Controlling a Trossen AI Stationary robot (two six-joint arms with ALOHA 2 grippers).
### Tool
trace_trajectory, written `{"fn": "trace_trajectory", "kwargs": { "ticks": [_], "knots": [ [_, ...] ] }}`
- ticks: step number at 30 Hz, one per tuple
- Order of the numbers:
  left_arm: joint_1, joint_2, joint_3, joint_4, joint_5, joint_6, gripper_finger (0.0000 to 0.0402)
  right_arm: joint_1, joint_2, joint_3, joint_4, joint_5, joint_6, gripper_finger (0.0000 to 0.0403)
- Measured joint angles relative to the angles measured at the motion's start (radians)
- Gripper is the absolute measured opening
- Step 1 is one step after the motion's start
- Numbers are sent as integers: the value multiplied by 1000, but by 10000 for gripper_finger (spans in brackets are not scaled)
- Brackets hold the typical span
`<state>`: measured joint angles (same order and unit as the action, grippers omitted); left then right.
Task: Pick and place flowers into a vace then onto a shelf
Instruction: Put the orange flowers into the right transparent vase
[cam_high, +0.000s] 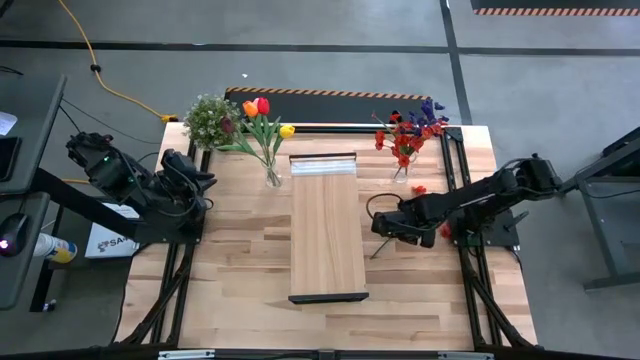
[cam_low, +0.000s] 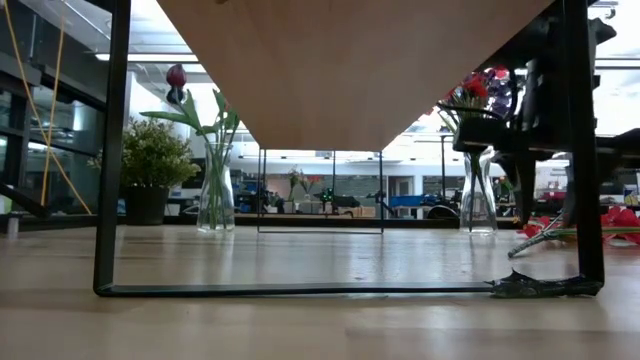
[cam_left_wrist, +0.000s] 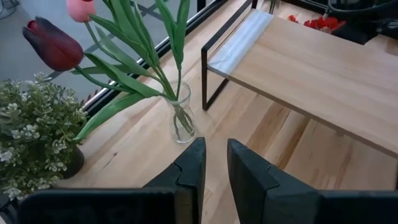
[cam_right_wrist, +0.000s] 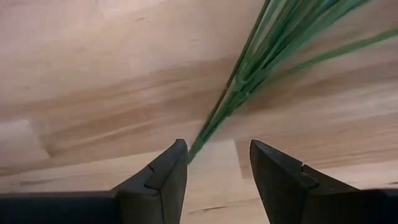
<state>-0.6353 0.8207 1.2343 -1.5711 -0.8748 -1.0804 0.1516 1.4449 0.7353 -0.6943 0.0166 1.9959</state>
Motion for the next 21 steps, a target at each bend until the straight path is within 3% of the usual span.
{"fn": "trace_trajectory", "kwargs": {
  "ticks": [14, 21],
  "knots": [
    [0, -8, 0, 0, 0, 29, 101, -69, 3, 0, -49, 37, -27, 165],
    [0, -8, 0, 0, 0, 29, 101, -69, 63, 0, -49, -3, -9, 165]
  ]
}}
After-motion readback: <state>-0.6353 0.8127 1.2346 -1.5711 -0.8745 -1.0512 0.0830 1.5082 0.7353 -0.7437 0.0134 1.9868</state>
